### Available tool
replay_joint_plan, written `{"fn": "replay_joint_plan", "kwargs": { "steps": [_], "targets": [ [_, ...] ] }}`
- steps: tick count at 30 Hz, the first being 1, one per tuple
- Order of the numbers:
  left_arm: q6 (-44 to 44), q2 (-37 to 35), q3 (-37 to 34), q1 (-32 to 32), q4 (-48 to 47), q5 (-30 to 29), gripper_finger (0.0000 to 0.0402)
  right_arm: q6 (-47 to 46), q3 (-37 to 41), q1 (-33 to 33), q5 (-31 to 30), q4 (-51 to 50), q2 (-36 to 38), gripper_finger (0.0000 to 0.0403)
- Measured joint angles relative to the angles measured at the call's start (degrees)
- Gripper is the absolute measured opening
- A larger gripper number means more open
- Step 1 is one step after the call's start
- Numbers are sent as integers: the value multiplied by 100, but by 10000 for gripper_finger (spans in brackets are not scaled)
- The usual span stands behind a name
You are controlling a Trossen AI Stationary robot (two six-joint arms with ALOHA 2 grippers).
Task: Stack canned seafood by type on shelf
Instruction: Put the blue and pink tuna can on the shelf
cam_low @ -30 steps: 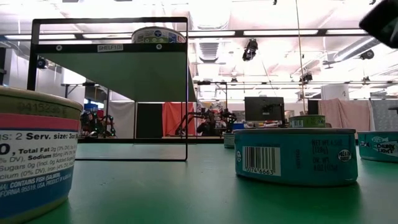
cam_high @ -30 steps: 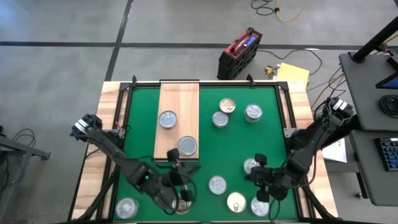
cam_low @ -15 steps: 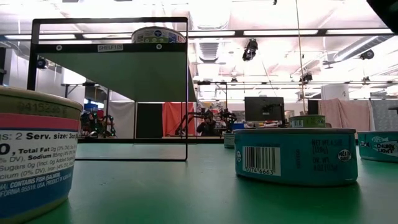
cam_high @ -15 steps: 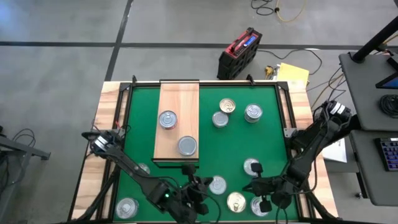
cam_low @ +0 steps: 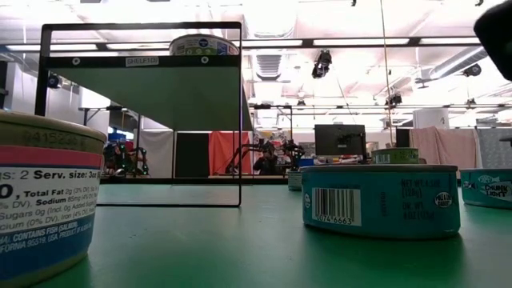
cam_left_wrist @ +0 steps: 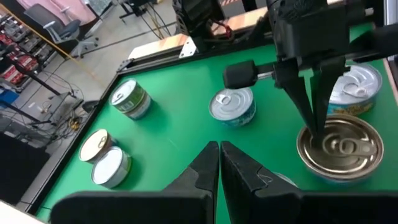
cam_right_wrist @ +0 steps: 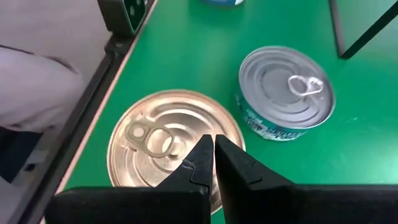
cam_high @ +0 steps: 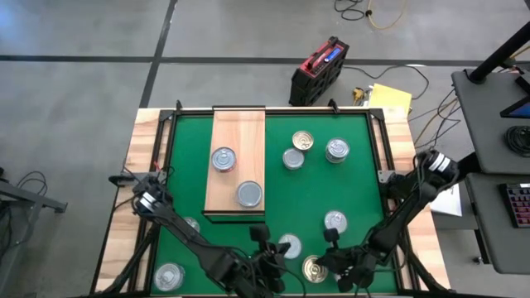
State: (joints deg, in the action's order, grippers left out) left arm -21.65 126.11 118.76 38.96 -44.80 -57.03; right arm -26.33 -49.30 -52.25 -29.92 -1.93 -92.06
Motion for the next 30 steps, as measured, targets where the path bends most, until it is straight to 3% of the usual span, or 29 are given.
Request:
{"fn": "replay_joint_plan", "kwargs": {
  "steps": [11, 20, 25, 30],
  "targets": [
    [-223, 52, -232, 4, 66, 139, 0, -259, 4, 255, -12, -68, -265, 9],
    [-333, 52, -527, -2, 271, 634, 0, -200, 4, 712, -34, -438, -171, 9],
    [-228, 52, -621, -24, 465, 1120, 0, -211, 7, 707, -6, -792, 219, 9],
    [-60, 52, -636, -52, 732, 1166, 0, -436, 7, 702, 83, -1228, 846, 9]
  ]
}}
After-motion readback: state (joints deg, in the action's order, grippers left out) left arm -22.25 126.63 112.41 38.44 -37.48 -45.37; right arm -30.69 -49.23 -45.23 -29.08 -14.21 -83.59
